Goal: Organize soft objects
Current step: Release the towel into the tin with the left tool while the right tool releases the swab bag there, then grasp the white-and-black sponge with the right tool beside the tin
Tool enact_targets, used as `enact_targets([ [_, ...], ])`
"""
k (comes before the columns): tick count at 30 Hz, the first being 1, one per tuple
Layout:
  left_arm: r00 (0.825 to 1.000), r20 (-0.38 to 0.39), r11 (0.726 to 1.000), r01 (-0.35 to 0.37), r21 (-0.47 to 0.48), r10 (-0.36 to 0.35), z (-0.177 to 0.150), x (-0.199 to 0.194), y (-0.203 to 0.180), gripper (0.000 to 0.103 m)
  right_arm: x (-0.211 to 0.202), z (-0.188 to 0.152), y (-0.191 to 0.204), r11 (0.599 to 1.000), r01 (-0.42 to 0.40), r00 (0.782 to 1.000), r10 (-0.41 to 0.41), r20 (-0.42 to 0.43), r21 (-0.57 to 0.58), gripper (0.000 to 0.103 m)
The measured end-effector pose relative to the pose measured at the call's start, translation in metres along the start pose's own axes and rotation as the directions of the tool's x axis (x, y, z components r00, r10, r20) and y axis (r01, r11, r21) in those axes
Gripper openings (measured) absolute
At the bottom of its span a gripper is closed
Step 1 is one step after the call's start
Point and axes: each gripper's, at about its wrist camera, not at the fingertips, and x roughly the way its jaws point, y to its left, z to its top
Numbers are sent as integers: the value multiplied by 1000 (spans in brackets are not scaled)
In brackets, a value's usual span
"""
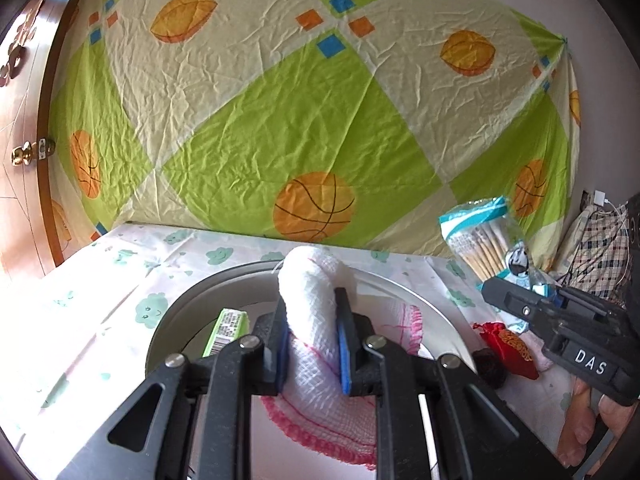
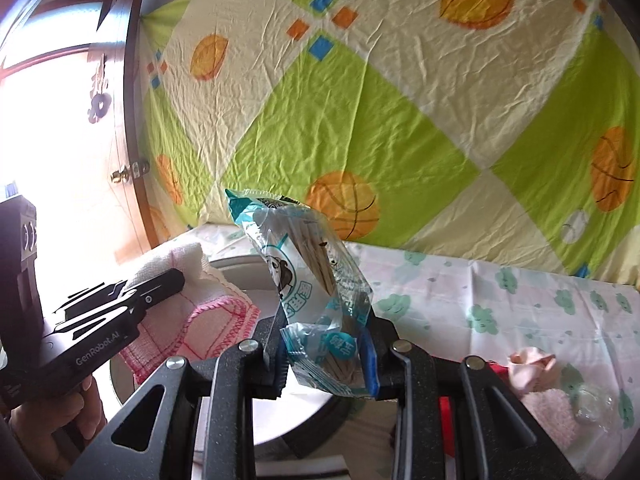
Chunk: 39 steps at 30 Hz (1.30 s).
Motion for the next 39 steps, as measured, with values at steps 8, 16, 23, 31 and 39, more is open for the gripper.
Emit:
enact_targets([
  [8, 993, -113, 999, -32, 24, 34, 6, 25, 6, 17, 58, 4, 4, 999, -39, 983, 41, -178, 14, 32],
  [16, 987, -151, 997, -55, 53, 63, 6, 37, 7, 28, 78, 2, 4, 999, -34, 975, 36, -221, 13, 35],
  [23, 992, -69, 994, -100, 53, 104, 3, 15, 3, 84, 63, 1, -5, 998, -34, 981, 42, -191, 44, 74],
  [31, 994, 28, 994, -105, 0, 105, -32, -25, 2, 102, -8, -30, -37, 998, 30, 992, -22, -124, 63, 75],
  [39, 985, 125, 992, -121, 30, 117, -46, -53, -9, 102, -44, -66, -43, 997, 14, 990, -2, -144, 82, 80],
])
